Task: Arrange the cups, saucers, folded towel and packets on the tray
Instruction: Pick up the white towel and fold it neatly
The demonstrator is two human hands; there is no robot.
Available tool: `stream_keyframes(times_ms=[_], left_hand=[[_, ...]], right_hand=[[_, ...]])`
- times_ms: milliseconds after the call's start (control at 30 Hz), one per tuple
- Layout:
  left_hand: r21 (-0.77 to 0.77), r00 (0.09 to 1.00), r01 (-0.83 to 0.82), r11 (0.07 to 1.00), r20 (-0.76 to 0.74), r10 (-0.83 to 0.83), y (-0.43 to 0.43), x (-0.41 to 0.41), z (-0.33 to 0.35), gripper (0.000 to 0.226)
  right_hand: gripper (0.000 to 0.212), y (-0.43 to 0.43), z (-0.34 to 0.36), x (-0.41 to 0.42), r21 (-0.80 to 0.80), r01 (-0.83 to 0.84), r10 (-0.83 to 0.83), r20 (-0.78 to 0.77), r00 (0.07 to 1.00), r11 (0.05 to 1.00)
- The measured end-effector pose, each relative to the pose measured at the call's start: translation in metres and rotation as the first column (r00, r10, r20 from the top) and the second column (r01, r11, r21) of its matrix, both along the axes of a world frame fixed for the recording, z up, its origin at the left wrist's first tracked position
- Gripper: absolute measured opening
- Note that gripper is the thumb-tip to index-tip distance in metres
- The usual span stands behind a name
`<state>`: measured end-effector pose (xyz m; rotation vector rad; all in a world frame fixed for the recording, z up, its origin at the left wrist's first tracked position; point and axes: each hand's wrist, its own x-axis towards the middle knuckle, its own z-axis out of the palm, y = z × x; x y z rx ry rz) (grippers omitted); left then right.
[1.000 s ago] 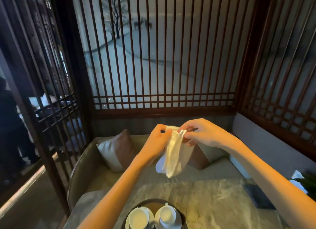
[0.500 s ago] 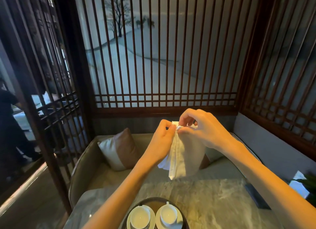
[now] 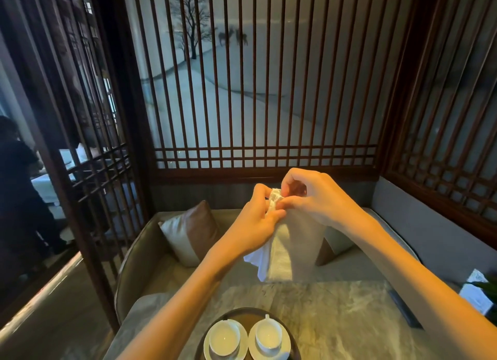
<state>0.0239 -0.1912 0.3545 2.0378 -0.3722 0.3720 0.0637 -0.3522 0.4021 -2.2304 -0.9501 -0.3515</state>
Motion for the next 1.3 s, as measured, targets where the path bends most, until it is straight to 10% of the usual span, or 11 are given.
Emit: stream_keyframes(times_ms=[167,267,400,633,733,1300], left_hand=[[-0.282,0.979,0.157,0.946,-0.078,-0.186,0.012,-0.002,0.015,0.015],[-0.449,0.95,0.229,0.864,-0.092,-0.299,0.028,-0.004,0.017,0.019],[-0.625,0.941,0.167,0.762,-0.129,-0.311,0.042,-0.004,0.009,0.023],[-0.464,0.988,-0.138,0.875,-0.131,0.086,0.043,0.001,-0.009,0.013],[-0.415,0.98,-0.199,0.888,-0.1,0.173,0.04,0.001,-0.017,0.008],[-0.265,0.988,-0.154,0.952,-0.016,0.155,0.045,0.002,-0.007,0.017]], right_hand=[[0.052,0.0,-0.006,0.01,0.062,0.069,-0.074,0.08,0.994,0.996],[0.101,-0.021,-0.023,0.011,0.251,0.087,-0.013,-0.282,0.959,0.964],[0.074,-0.035,-0.06,0.01,0.63,0.035,0.504,-0.652,0.566,0.776],[0.031,-0.016,-0.055,0.003,0.603,0.038,0.301,-0.451,0.84,0.797],[0.049,-0.002,-0.052,0.004,0.554,0.087,0.136,-0.349,0.927,0.828],[0.017,-0.032,-0.042,0.014,0.358,0.032,0.038,-0.187,0.982,0.933]])
